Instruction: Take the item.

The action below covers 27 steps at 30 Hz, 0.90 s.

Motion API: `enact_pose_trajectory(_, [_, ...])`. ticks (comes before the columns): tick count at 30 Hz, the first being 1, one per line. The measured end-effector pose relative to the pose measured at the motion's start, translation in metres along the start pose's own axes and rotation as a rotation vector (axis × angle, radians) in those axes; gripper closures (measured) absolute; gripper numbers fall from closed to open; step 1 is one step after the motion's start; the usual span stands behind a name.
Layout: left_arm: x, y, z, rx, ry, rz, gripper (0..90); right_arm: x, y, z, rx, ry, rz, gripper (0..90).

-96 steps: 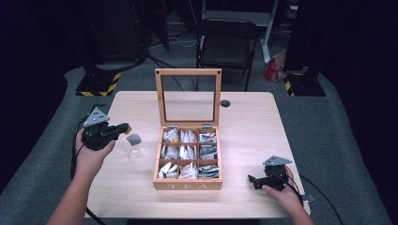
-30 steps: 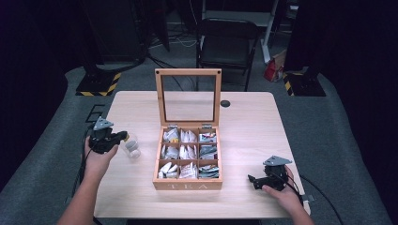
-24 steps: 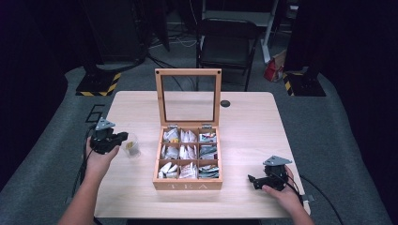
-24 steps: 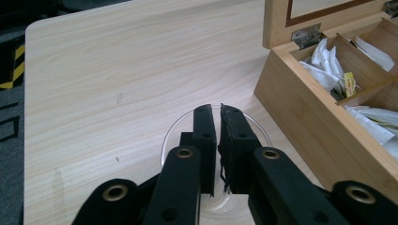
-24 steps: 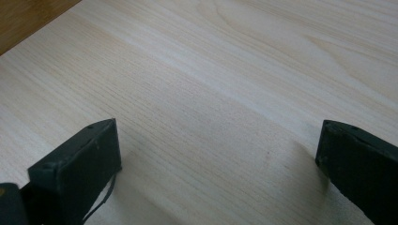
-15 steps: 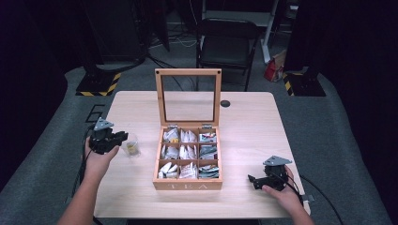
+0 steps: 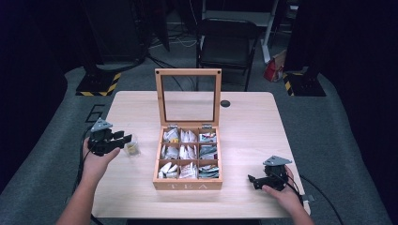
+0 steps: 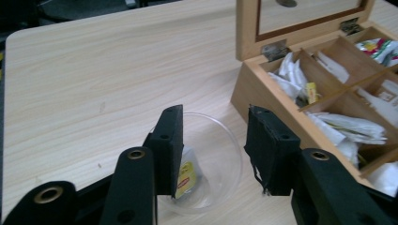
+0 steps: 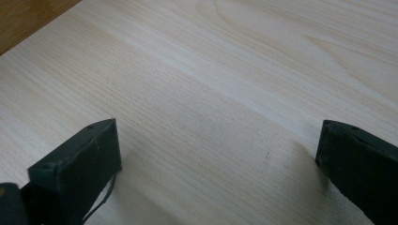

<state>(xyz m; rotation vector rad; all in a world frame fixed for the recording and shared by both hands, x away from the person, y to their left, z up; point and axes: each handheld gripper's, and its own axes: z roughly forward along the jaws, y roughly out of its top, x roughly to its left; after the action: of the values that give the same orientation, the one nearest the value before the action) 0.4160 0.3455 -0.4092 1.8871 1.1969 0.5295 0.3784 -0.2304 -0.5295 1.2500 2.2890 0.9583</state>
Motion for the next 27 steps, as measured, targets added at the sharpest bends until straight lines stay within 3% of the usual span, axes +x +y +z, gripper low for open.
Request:
enact_pose_trajectory(5, [-0.006, 0.001, -0.006, -0.015, -0.031, 0.001, 53.4, 0.000, 0.000, 0.000, -0.003, 0.002, 0.004, 0.0])
enact_pose_trajectory(18, [-0.029, -0.003, -0.016, -0.032, -0.087, 0.050, 52.6, 0.000, 0.000, 0.000, -0.003, 0.002, 0.004, 0.0])
enact_pose_trajectory(27, [-0.037, -0.013, -0.016, -0.025, -0.102, 0.060, 49.0, 0.000, 0.000, 0.000, -0.003, 0.002, 0.004, 0.0])
